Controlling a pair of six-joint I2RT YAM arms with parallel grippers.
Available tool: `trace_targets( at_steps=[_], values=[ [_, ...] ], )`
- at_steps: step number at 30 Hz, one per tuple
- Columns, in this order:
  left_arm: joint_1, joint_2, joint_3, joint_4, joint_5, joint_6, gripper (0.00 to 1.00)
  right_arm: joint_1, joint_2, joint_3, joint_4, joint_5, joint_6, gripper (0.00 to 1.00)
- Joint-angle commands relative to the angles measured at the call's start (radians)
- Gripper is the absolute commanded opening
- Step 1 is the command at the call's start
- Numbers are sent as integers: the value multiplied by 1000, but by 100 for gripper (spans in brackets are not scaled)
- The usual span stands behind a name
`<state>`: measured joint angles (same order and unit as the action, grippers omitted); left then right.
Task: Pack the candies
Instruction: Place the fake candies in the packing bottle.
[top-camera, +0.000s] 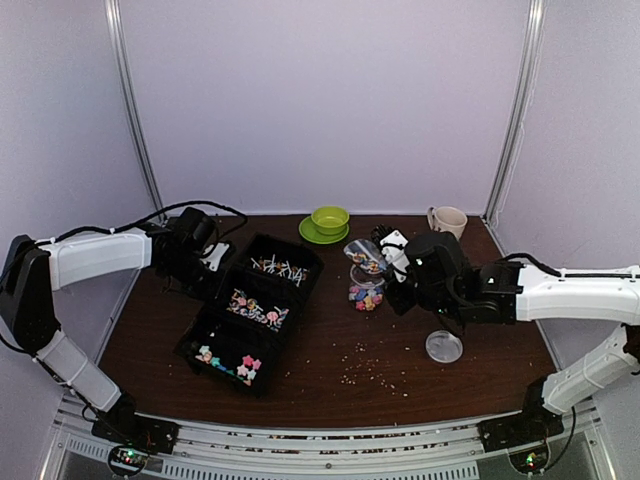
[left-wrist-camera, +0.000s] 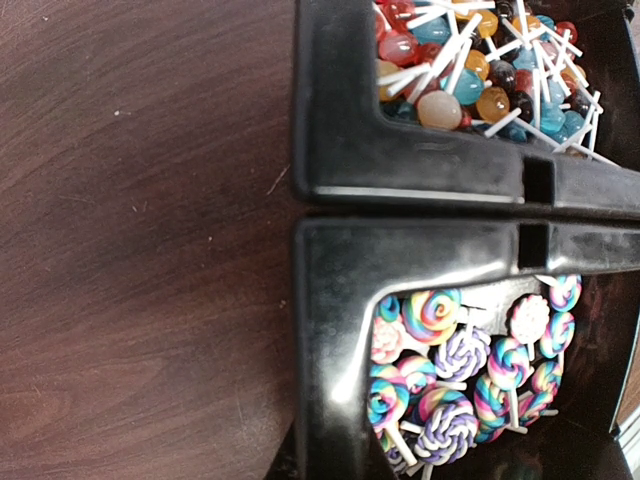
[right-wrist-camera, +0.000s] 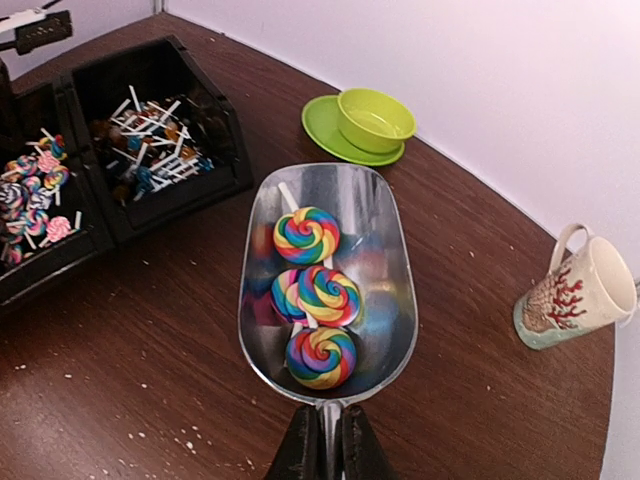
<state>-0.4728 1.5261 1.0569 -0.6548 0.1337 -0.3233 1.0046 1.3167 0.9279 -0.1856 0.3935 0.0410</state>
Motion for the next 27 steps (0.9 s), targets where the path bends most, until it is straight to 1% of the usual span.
trace_targets(
  at_steps=[1, 5, 11, 18, 27],
  values=[
    [-2, -34, 63, 95, 60, -5, 0, -52, -36, 65, -190, 46, 28, 0],
    [-2, -34, 63, 95, 63, -5, 0, -83, -24, 117, -296, 41, 19, 0],
    [-1, -35, 63, 95, 64, -5, 0, -124, 39, 211, -445, 21, 11, 0],
    [-2, -33, 65, 95, 67, -6, 0, -134, 97, 253, -505, -14, 4, 0],
    [-2, -31, 65, 97, 69, -8, 0, -135, 164, 334, -576, -8, -11, 0]
  ],
)
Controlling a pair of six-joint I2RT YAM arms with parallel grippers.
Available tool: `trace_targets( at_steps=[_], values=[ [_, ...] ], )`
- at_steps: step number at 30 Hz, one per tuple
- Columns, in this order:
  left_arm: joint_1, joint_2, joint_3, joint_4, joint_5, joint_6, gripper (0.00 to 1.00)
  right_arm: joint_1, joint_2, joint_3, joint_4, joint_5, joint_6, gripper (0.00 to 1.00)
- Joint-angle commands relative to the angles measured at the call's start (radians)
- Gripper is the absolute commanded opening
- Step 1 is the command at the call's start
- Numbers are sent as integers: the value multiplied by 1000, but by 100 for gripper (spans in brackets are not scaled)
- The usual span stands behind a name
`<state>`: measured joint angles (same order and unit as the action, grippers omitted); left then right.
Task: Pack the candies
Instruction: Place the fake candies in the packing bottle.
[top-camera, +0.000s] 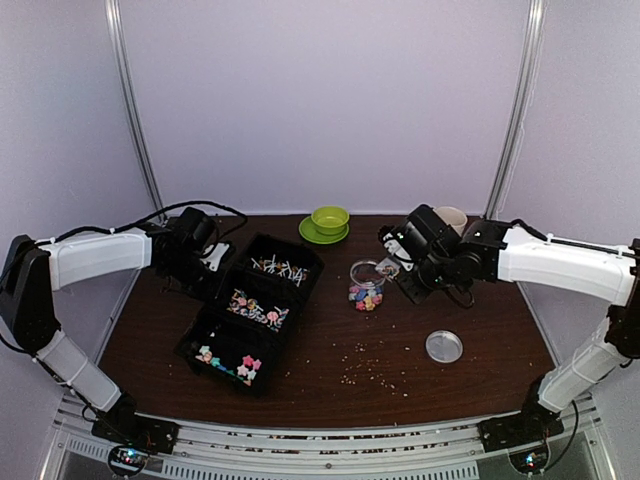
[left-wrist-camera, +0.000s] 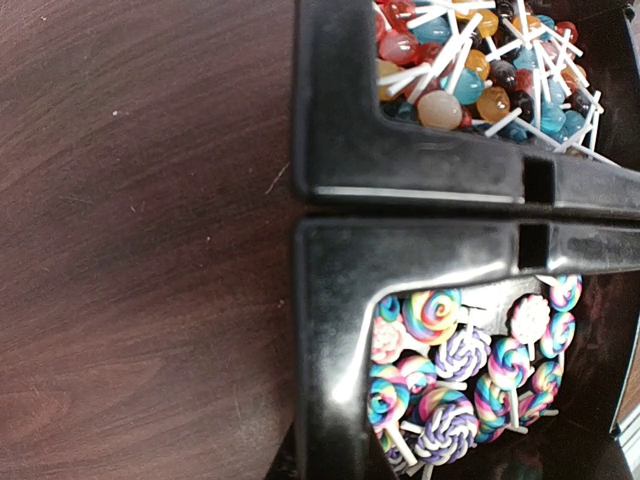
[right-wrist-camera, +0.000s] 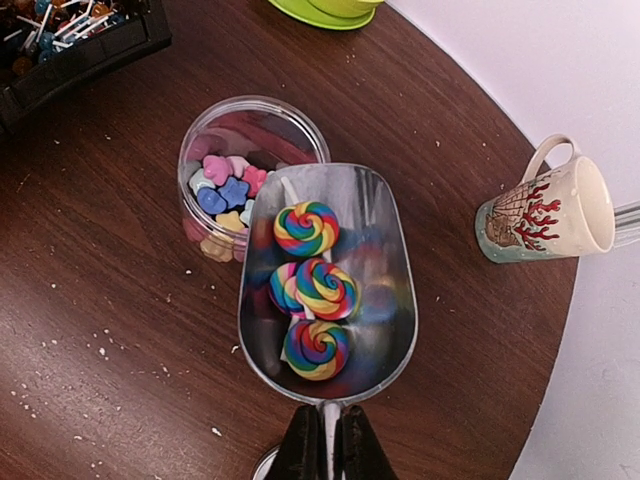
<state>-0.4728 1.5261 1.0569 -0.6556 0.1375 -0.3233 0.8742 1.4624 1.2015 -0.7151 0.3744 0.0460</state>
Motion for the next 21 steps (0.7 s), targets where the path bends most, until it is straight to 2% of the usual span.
trace_targets(
  at_steps=[1, 21],
  values=[
    [-1, -32, 65, 97, 65, -8, 0, -5, 27, 69, -60, 14, -19, 0],
    [-1, -30, 67, 97, 69, -10, 0, 12, 115, 219, -231, -5, -52, 0]
  ],
)
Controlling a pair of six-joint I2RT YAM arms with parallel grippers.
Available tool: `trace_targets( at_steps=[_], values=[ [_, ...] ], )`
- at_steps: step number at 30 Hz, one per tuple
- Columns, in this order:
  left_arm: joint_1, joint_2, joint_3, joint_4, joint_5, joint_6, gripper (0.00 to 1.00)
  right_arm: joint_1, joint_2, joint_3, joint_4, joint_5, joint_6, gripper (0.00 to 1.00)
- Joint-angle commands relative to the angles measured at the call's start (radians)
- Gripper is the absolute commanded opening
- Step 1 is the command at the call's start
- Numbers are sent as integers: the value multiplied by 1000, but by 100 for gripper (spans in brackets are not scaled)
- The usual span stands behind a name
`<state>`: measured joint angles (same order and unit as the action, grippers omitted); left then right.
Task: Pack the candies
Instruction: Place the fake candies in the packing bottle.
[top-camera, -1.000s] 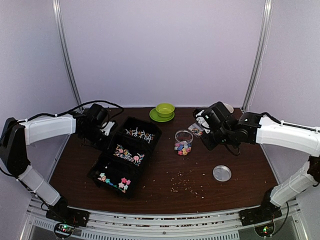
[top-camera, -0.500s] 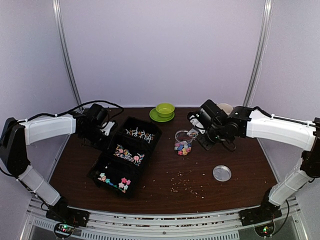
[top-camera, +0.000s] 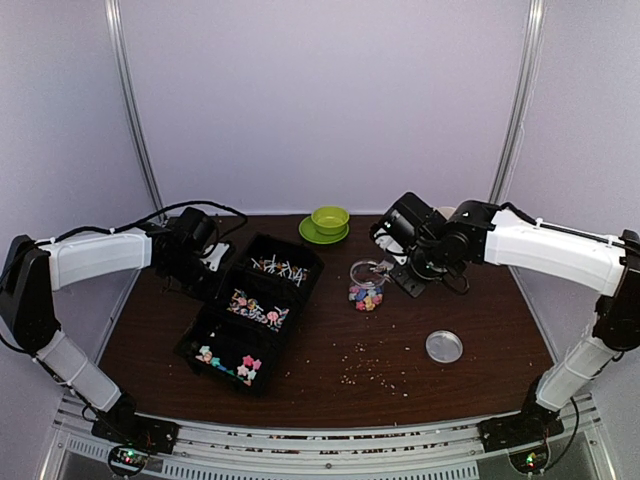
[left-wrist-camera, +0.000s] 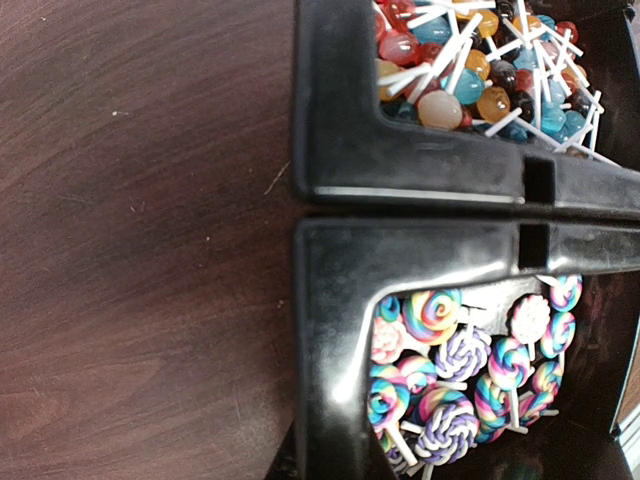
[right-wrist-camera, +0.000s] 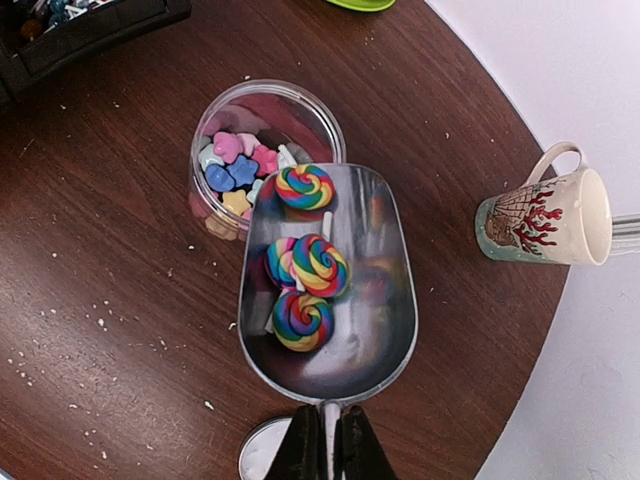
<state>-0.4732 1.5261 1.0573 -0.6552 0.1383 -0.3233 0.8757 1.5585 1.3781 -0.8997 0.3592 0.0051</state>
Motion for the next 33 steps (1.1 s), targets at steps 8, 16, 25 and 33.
trace_targets(
  at_steps=[8, 16, 25, 33],
  values=[
    [-2, -33, 67, 99, 67, -10, 0, 41, 52, 91, -109, 57, -6, 0],
    [-1, -36, 66, 98, 67, -10, 0, 62, 85, 151, -173, 92, -2, 0],
    [-1, -32, 66, 99, 71, -10, 0, 73, 134, 233, -260, 112, -30, 0],
    [-1, -33, 66, 98, 72, -10, 0, 84, 218, 317, -350, 114, -61, 0]
  ],
)
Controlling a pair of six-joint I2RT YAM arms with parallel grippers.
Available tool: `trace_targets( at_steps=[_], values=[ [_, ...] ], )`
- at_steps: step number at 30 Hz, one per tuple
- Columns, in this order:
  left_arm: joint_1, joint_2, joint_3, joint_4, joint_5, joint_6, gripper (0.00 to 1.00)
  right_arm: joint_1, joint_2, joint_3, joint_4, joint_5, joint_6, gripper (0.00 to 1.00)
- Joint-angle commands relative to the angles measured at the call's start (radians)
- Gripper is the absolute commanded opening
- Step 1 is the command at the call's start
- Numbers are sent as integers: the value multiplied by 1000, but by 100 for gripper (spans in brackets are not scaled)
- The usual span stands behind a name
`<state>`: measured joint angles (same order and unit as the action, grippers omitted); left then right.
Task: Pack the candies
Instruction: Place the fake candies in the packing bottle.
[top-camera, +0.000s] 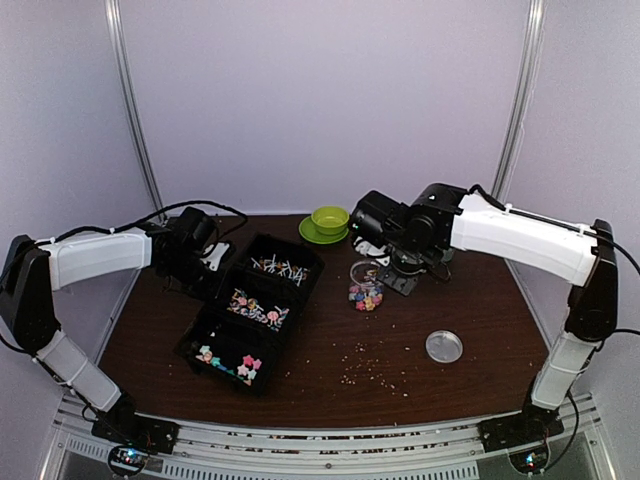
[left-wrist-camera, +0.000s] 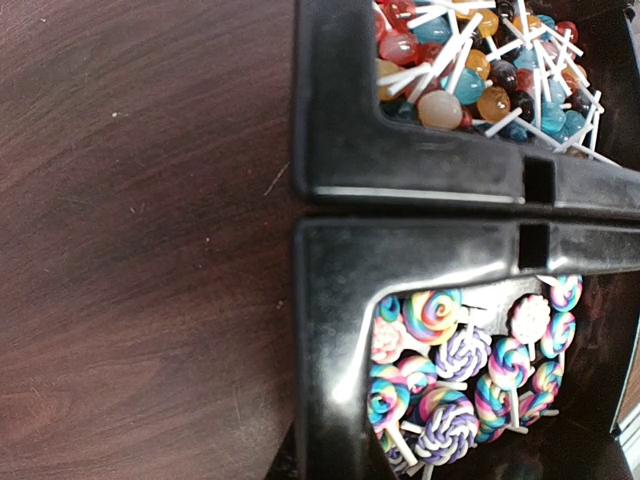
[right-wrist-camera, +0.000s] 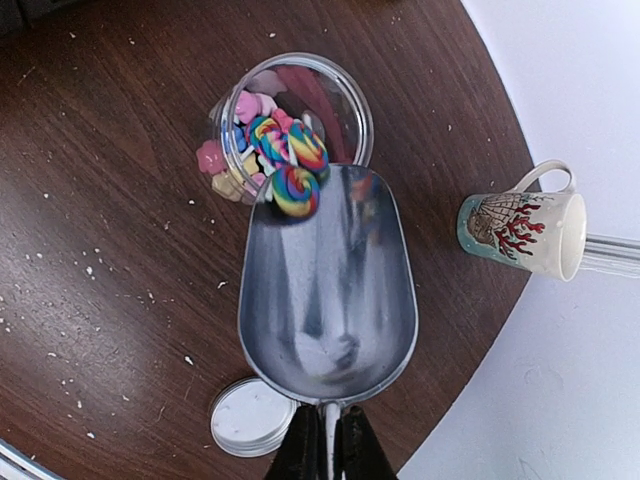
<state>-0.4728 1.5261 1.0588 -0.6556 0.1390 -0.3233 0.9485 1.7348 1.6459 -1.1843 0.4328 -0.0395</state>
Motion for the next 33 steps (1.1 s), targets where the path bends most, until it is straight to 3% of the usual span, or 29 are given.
trace_targets(
  at_steps=[1, 20, 33],
  values=[
    [-2, -33, 65, 99, 71, -10, 0, 10, 49, 58, -71, 44, -16, 0],
    [-2, -41, 66, 99, 78, -10, 0, 16, 109, 170, -132, 127, -17, 0],
    [-1, -40, 65, 108, 95, -8, 0, 55, -107, -72, 234, 99, -119, 0]
  ],
)
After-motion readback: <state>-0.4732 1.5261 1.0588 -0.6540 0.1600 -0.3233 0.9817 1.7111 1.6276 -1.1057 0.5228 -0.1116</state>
